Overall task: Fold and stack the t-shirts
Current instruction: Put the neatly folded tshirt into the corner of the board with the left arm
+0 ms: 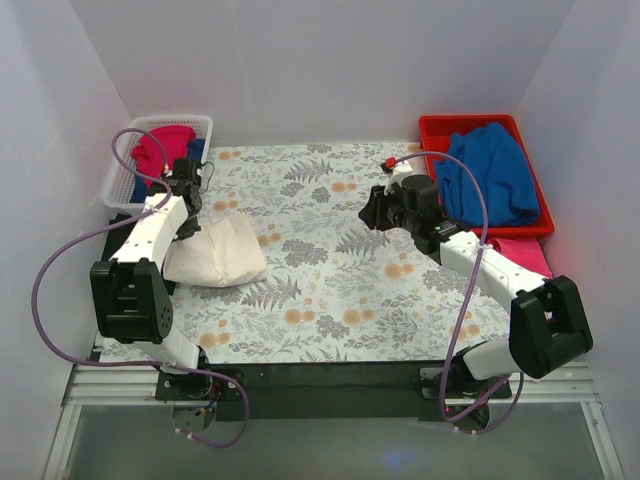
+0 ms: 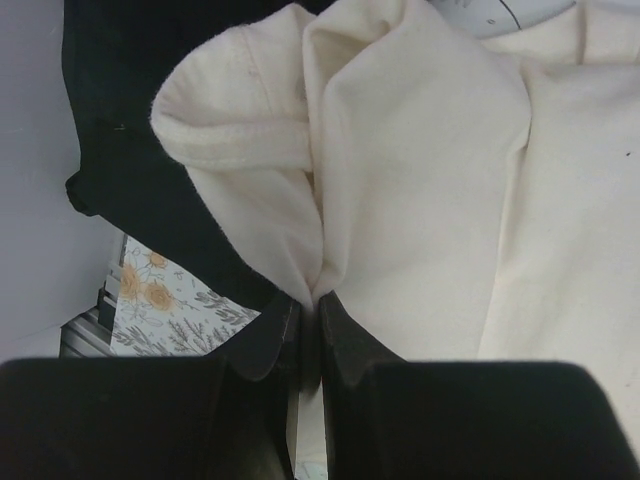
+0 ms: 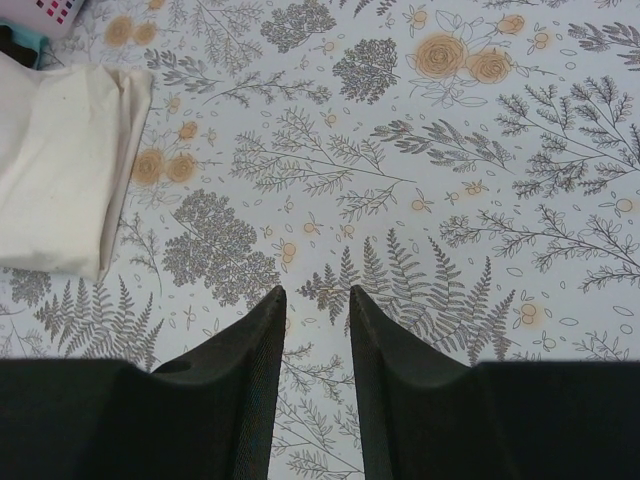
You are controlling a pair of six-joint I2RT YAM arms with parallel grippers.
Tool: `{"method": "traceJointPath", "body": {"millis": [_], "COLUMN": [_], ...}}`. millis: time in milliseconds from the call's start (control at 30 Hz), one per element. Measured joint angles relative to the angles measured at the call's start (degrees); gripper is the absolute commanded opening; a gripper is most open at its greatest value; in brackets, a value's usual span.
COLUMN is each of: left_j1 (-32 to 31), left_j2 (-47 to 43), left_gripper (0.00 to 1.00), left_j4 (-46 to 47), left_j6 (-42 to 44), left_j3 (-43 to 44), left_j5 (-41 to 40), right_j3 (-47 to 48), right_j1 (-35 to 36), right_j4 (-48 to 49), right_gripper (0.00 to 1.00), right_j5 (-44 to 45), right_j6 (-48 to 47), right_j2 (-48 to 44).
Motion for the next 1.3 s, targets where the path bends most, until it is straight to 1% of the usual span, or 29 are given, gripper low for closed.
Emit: {"method": "traceJointPath", "body": {"millis": [300, 533, 700, 867, 967, 1133, 1300], "left_j1": [9.4, 13.5, 16.2, 19.4, 21.4, 22.9, 22.8], "left_j2": [0.9, 6.6, 11.7, 12.3, 12.2, 12.2, 16.4], "left_gripper": [0.0, 0.0, 0.0, 0.0, 0.0, 0.0, 0.0], "left_j4": [2.7, 4.7, 4.7, 4.6, 5.0, 6.4, 5.9], "left_j6": [0.9, 1.7, 0.9, -1.3, -2.3, -2.4, -3.1], "left_j3": [2.7, 4.7, 6.5, 7.6, 10.3, 15.4, 23.6], "left_j5": [0.6, 0.2, -1.9, -3.4, -4.3, -5.4, -6.0], "right_j3": [-0.4, -0.8, -0.8, -0.8, -0.8, -0.8, -0.8], "right_j1": [0.0, 0.0, 0.0, 0.0, 0.0, 0.0, 0.0], "right_j4": [0.1, 0.0, 0.0, 0.2, 0.2, 0.5, 1.9], "right_gripper": [0.37, 0.36, 0.36, 0.36, 0.36, 0.36, 0.35], "right_j5": [-0.1, 0.0, 0.0, -0.6, -1.0, -1.3, -2.4], "right_j6": [0.0, 0.0, 0.0, 0.0, 0.1, 0.1, 0.3], "right_j2": [0.0, 0.8, 2.0, 4.0, 5.4, 6.4, 6.5]}}
